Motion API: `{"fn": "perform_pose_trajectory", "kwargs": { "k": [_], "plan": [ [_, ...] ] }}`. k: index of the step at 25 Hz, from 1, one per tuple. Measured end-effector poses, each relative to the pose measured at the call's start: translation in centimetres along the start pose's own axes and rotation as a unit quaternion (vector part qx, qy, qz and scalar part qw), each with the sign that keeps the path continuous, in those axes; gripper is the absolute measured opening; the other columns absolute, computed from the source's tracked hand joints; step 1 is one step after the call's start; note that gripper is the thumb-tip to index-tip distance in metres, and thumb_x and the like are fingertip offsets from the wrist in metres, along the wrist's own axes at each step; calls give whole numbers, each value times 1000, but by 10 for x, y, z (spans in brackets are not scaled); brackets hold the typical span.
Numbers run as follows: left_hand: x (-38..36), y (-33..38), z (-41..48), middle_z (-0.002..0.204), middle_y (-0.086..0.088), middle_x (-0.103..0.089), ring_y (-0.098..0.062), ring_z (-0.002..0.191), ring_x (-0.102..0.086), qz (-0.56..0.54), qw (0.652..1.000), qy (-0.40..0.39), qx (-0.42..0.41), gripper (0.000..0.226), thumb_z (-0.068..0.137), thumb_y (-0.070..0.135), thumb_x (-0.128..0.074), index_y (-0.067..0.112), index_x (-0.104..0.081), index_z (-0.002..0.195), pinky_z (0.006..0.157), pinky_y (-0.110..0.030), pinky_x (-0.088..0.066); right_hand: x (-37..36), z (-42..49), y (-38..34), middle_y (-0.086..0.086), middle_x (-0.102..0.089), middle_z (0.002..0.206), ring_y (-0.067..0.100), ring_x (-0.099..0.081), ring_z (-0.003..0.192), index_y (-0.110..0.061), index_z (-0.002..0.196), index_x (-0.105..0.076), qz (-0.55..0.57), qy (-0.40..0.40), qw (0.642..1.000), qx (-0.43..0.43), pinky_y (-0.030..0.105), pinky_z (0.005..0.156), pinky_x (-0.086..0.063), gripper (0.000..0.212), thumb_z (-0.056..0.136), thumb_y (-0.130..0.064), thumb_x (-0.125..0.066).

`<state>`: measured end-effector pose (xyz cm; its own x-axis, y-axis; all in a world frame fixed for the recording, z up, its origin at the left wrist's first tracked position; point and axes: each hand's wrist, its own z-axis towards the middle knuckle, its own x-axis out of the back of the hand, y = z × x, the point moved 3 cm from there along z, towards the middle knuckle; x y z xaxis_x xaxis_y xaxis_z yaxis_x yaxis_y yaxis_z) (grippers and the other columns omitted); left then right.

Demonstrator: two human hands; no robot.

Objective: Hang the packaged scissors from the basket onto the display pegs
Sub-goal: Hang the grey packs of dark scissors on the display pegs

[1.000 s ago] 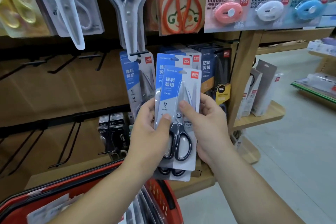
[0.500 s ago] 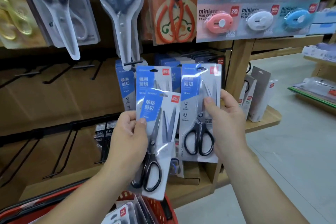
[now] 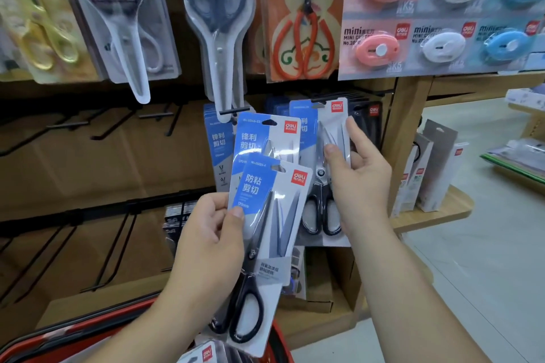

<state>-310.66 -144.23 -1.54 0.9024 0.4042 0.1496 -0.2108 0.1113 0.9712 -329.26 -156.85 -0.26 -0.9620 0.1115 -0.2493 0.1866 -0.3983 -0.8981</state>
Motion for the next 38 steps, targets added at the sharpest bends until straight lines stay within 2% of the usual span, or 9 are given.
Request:
{"fn": "perform_pose_trajectory", "kwargs": {
  "k": [11, 17, 20, 23, 25, 29, 33, 35, 38],
  "plan": [
    [5, -4, 2, 93, 14, -80, -13, 84, -76, 4, 1000, 1, -9, 13, 109, 22, -52, 27, -64, 110, 66, -21, -57, 2, 8, 26, -11, -67, 137, 11, -62, 129, -34, 146, -59, -71, 30, 997, -3, 43, 107, -55, 51, 99, -21, -71],
    [6, -6, 11, 94, 5, -80, -26, 87, -74, 18, 1000, 15, -13, 13, 110, 23, -52, 29, -64, 110, 77, -37, -59, -1, 18, 15, 5, -62, 126, 17, -61, 111, -29, 142, -64, -300, 3, 954, -9, 41, 97, -55, 46, 98, -41, -69],
    [1, -6, 15, 98, 9, -79, -19, 91, -76, 12, 1000, 10, -18, 17, 111, 23, -50, 32, -64, 111, 86, -46, -61, -2, 5, -9, -5, -74, 111, 10, -68, 103, -26, 125, -74, -196, -28, 980, -7, 38, 92, -60, 27, 102, -35, -66],
    [-12, -5, 20, 102, 13, -78, -11, 94, -74, 4, 999, 9, -35, 19, 111, 21, -50, 32, -66, 112, 84, -36, -59, -12, -9, -18, -2, -81, 102, 19, -77, 97, -24, 115, -75, -95, -163, 974, -124, 37, 80, -65, 19, 105, -34, -62],
    [-21, -2, 23, 106, 12, -75, -8, 98, -70, 11, 999, 9, -53, 21, 110, 22, -52, 36, -68, 111, 87, -30, -55, -14, -16, -16, 3, -81, 106, 25, -78, 98, -19, 116, -72, -36, -200, 961, -187, 42, 80, -65, 18, 107, -29, -60],
    [-28, 0, 29, 108, 8, -75, -16, 101, -71, -5, 999, 9, -49, 21, 109, 23, -54, 35, -71, 113, 93, -40, -59, -3, -13, -21, 5, -81, 103, 26, -79, 97, -13, 112, -68, 13, -133, 970, -202, 47, 85, -63, 19, 101, -28, -69],
    [-26, 0, 34, 103, -6, -75, -23, 83, -70, -29, 999, 23, -19, 11, 110, 25, -52, 25, -63, 111, 81, -52, -59, 5, -9, -21, 5, -81, 102, 26, -79, 97, -14, 113, -67, 21, -96, 979, -179, 52, 81, -65, 15, 105, -26, -64],
    [-22, -2, 36, 98, -13, -73, -21, 73, -62, -25, 999, 32, -13, 10, 111, 24, -50, 24, -60, 108, 68, -48, -53, 8, -8, -21, 3, -81, 101, 23, -79, 96, -18, 113, -67, 3, -65, 989, -136, 50, 81, -65, 11, 107, -25, -60],
    [-11, -7, 36, 102, -10, -74, -27, 84, -71, -6, 999, 53, -6, 11, 111, 24, -50, 26, -60, 105, 79, -45, -58, 11, -2, -21, -1, -80, 103, 17, -78, 97, -26, 108, -70, -18, -40, 996, -72, 46, 84, -65, 14, 109, -24, -56]
  ]
}}
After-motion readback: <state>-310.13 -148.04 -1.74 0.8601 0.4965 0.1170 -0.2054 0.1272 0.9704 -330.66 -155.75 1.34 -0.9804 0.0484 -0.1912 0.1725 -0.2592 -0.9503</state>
